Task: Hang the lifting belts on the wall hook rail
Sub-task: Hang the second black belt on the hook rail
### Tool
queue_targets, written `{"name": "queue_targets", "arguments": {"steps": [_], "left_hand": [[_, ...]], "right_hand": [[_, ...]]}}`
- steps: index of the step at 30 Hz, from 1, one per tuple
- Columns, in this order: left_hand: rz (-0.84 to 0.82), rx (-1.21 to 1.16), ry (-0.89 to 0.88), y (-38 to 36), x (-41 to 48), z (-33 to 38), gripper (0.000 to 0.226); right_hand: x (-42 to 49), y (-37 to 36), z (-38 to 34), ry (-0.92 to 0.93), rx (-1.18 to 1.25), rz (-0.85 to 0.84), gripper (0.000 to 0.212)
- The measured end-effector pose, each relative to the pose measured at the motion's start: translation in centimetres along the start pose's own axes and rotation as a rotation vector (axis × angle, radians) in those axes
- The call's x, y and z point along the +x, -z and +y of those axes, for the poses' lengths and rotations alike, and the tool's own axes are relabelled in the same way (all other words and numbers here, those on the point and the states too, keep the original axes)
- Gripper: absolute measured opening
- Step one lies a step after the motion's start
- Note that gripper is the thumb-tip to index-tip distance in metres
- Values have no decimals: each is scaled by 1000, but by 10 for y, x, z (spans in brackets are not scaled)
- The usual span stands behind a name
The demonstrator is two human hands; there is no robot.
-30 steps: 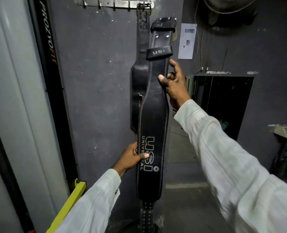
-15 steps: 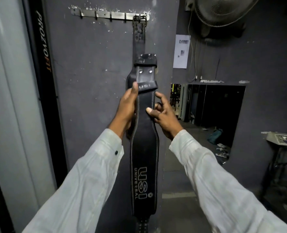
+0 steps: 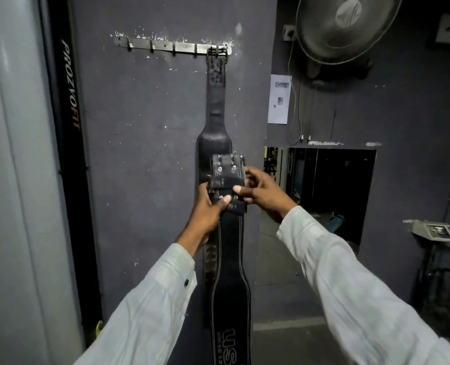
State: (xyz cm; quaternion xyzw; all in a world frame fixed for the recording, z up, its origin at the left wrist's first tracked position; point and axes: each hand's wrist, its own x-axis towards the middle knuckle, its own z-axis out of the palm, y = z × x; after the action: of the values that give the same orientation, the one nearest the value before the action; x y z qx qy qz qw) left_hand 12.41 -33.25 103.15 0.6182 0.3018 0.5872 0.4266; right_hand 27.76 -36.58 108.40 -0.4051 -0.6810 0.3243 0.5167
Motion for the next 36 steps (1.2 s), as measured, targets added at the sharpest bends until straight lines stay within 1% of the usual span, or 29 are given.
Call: {"name": "queue_targets", "arguments": {"steps": [3, 4, 9, 14, 18, 20, 22, 27, 31, 36], "left_hand": [[-14, 246, -80, 9, -4, 1, 63], [3, 292, -106, 11, -5, 2, 67], [119, 366, -198, 26, -3, 1, 69], [132, 445, -300, 34, -2, 1, 68], [120, 409, -295, 46, 0, -1, 74], [96, 375, -276, 52, 2, -2, 78], [72, 369, -259, 59, 6, -4, 79], [42, 341, -250, 82, 23, -16, 80], [-3, 236, -221, 94, 54, -25, 81], [-22, 214, -268, 101, 107, -28, 83]], "right_hand": [[0, -2, 13, -12, 14, -17, 41], [1, -3, 16, -19, 11, -19, 43], [7, -15, 19, -44, 11, 31, 58], [9, -31, 24, 4, -12, 91, 58], [19, -45, 34, 46, -76, 143, 60], [23, -51, 37, 47, -80, 138, 60], [27, -57, 40, 45, -64, 135, 59], [41, -75, 52, 84, -108, 203, 59], [64, -76, 58, 125, -129, 214, 63], [116, -66, 60, 205, -142, 183, 73]]}}
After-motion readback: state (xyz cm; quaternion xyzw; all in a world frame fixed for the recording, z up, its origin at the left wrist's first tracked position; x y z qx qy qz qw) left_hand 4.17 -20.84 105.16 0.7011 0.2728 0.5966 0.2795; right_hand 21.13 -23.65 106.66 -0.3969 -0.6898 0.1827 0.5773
